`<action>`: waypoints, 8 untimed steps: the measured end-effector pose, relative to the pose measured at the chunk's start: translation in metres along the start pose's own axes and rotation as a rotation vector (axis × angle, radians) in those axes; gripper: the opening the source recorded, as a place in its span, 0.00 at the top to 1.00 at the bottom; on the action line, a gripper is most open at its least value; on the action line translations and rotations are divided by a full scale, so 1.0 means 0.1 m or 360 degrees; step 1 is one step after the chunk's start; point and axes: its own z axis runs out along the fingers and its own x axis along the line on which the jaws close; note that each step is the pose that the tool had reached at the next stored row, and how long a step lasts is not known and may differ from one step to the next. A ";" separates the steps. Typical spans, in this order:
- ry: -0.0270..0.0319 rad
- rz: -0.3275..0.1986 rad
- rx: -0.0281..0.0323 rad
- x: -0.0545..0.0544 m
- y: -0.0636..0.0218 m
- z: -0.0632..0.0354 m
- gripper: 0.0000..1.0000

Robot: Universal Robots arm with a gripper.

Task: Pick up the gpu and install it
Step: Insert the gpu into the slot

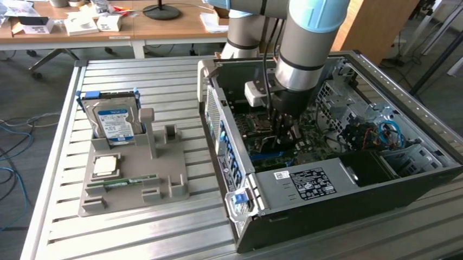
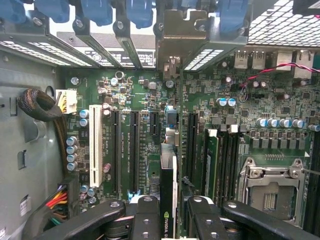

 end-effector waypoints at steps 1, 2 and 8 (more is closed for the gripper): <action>0.00004 0.0000 -0.00001 0.00 0.000 0.001 0.74; 0.00007 0.0000 -0.00003 0.00 0.000 0.001 0.74; 0.00002 0.0000 -0.00001 0.00 0.000 0.012 0.74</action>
